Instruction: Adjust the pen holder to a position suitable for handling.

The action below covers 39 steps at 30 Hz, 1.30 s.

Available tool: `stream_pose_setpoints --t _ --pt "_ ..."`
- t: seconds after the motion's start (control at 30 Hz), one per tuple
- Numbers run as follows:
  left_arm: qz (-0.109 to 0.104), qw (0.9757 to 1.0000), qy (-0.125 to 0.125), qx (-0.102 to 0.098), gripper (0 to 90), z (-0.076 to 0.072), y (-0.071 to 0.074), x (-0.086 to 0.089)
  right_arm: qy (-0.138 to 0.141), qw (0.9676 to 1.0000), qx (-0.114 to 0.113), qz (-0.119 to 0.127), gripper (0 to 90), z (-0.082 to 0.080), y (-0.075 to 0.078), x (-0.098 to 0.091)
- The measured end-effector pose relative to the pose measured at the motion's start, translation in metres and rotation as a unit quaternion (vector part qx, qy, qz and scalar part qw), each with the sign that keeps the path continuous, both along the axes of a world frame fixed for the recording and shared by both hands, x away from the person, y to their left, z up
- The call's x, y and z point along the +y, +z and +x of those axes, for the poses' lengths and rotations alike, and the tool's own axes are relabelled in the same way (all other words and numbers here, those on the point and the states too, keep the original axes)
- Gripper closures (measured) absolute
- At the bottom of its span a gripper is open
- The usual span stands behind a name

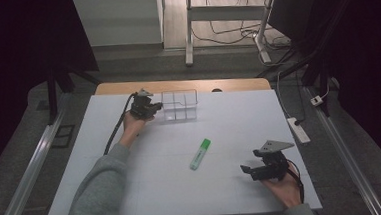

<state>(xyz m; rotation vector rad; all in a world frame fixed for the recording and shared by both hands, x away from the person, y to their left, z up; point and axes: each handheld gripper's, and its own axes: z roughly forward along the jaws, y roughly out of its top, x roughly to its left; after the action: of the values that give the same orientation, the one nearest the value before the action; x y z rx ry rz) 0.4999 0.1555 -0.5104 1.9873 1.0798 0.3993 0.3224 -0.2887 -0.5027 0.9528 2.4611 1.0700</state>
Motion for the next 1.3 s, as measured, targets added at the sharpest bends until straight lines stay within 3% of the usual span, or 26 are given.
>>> stream_pose_setpoints --t 0.27,0.5,0.63,0.73,0.9,1.17,1.3 --pt "-0.001 1.0 -0.007 -0.004 89.0 0.002 -0.001 -0.013 -0.003 1.0 0.0 0.001 20.0 -0.002 0.0 -0.003" --pt "-0.003 1.0 -0.007 -0.001 89.0 0.004 -0.002 -0.015 -0.005 1.0 0.002 0.0 20.0 -0.002 -0.001 -0.004" --pt "0.003 1.0 -0.008 -0.001 89.1 -0.003 0.005 -0.013 -0.006 1.0 0.0 0.0 20.0 -0.002 0.0 -0.004" --pt "0.018 0.9997 -0.013 -0.012 89.1 -0.015 0.013 -0.007 -0.006 1.0 0.0 0.0 20.0 -0.002 0.0 -0.005" --pt "0.018 0.9996 -0.011 -0.019 89.1 -0.036 0.021 0.004 -0.009 1.0 -0.001 0.003 20.1 0.0 -0.001 -0.006" --pt "0.007 0.9995 -0.008 -0.03 88.7 -0.098 0.032 0.035 0.0 1.0 0.004 0.004 20.0 0.008 -0.002 -0.003" --pt "0.008 0.9995 -0.012 -0.027 76.6 -0.126 0.03 0.048 0.005 1.0 0.004 0.004 20.0 0.011 -0.002 0.0"
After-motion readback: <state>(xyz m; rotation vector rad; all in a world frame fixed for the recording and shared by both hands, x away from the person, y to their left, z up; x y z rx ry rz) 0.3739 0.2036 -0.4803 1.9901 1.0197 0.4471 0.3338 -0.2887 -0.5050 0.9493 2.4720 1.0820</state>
